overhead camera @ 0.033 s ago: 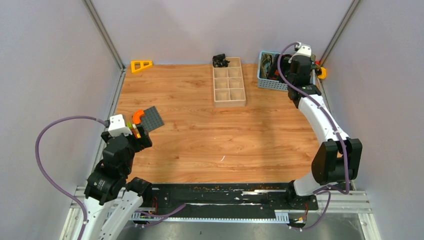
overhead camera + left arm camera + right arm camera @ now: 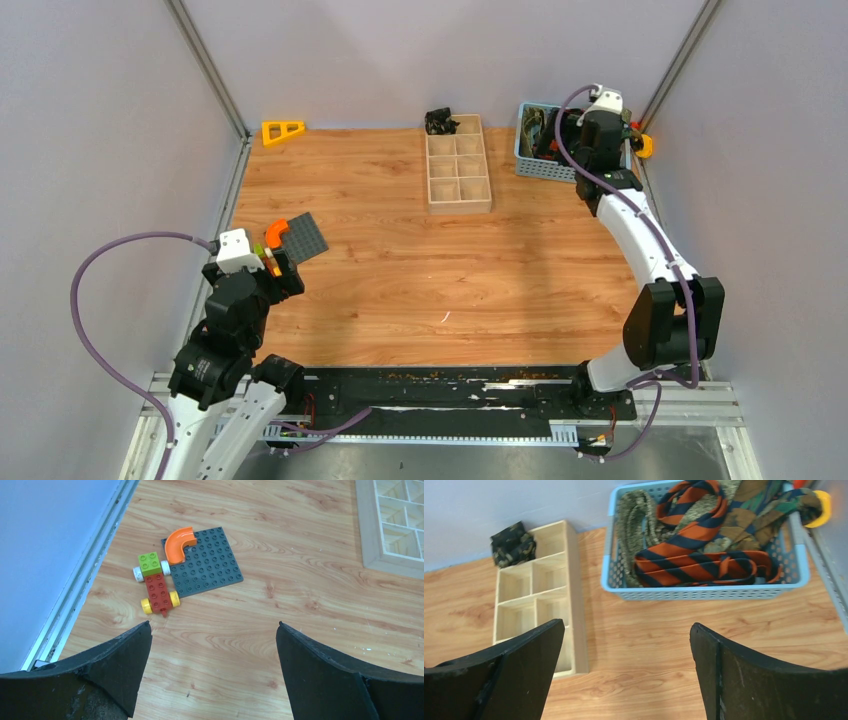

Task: Roll the ties
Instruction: Pick up the tie from the bin.

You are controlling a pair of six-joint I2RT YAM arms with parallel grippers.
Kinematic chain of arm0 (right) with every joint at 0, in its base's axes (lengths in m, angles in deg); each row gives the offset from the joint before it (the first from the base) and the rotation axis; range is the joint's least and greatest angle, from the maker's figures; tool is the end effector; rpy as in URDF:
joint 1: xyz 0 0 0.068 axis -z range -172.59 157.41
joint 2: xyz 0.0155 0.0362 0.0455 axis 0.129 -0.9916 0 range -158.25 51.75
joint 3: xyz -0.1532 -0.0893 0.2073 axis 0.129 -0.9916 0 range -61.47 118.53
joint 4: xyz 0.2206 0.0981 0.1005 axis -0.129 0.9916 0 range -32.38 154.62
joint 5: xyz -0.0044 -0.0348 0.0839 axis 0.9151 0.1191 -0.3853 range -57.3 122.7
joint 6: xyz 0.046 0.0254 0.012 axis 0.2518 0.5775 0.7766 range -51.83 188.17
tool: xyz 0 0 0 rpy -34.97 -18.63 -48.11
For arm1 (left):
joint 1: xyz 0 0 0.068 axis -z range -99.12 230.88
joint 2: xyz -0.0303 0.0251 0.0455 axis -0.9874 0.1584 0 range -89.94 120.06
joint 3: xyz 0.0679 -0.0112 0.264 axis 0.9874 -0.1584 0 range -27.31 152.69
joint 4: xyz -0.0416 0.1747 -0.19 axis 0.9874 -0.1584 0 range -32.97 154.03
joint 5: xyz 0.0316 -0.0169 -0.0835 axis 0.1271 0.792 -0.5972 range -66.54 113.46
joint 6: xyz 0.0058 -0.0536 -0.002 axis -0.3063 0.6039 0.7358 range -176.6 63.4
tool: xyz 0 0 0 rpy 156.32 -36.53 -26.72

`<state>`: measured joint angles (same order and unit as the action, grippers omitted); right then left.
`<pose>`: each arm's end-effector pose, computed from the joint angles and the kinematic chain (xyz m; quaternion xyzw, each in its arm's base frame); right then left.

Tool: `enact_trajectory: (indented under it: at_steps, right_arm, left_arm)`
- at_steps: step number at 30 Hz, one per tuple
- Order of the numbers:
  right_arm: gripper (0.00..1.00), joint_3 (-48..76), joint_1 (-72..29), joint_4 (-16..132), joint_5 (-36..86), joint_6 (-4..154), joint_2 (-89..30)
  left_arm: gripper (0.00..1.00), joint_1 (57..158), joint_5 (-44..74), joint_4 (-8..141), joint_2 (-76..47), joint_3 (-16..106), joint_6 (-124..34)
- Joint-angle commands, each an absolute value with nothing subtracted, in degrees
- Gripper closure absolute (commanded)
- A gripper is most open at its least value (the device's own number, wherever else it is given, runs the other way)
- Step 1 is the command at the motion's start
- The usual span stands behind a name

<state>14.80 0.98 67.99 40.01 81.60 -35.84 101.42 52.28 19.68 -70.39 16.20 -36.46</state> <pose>0.3608 0.0361 0.3476 0.0861 0.8221 0.0447 0.5610 0.0709 -0.0083 0.3194 -0.1393 0.7957 -0.0006 0.5894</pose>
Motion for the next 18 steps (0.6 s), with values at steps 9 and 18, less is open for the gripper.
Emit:
enact_trajectory:
  at_steps: [9, 18]
  right_arm:
    - [0.01, 37.36, 9.13, 78.09, 37.89, 86.51, -54.23]
    - [0.10, 51.38, 15.00, 78.39, 28.83, 91.25, -70.83]
  left_arm:
    - [0.00, 100.93, 52.92, 20.79, -69.82, 16.11, -36.08]
    - [0.00, 100.77, 52.96, 20.77, -69.53, 16.02, -36.12]
